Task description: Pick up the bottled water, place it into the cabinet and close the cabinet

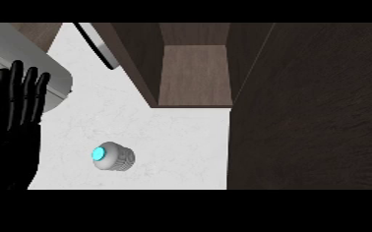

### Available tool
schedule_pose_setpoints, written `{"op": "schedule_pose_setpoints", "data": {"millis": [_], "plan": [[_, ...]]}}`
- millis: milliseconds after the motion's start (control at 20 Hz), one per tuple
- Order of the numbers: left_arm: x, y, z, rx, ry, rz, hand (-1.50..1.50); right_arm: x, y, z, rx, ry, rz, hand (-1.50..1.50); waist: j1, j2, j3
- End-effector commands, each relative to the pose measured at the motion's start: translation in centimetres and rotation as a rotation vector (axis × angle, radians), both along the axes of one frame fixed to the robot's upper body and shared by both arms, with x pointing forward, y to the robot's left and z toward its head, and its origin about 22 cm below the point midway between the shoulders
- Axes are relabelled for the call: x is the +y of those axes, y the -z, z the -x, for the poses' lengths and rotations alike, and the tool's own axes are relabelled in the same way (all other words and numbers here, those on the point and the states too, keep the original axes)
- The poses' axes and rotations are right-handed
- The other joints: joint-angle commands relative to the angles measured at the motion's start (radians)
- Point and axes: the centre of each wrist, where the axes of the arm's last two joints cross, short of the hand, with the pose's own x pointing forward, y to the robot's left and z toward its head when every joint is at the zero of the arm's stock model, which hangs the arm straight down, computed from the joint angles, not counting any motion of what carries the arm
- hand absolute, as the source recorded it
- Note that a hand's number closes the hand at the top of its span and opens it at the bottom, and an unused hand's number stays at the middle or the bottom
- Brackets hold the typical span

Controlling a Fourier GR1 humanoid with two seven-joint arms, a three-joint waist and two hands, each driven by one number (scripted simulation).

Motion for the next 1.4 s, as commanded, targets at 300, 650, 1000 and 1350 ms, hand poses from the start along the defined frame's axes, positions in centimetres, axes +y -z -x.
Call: {"op": "schedule_pose_setpoints", "data": {"millis": [300, 650, 1000, 1350], "plan": [[-2.3, 1.3, 5.0, 0.159, -0.244, 0.257, -1.5, -0.4, 2.5, 3.9, 0.233, -0.125, -0.071, -1.5, 0.001, -0.018, -0.022], [-5.5, -1.8, 11.5, 0.166, -0.281, 0.333, -1.5, -1.7, -0.9, 9.9, 0.257, -0.151, -0.074, -1.5, -0.006, -0.023, -0.02], [-8.9, -1.0, 13.8, 0.167, -0.284, 0.342, -1.5, -1.1, -1.5, 12.5, 0.234, -0.153, -0.069, -1.5, -0.006, -0.02, -0.02], [-7.7, -0.8, 15.7, 0.18, -0.306, 0.31, -1.5, -2.0, -2.4, 14.2, 0.257, -0.159, -0.084, -1.5, -0.006, -0.021, -0.021]]}}
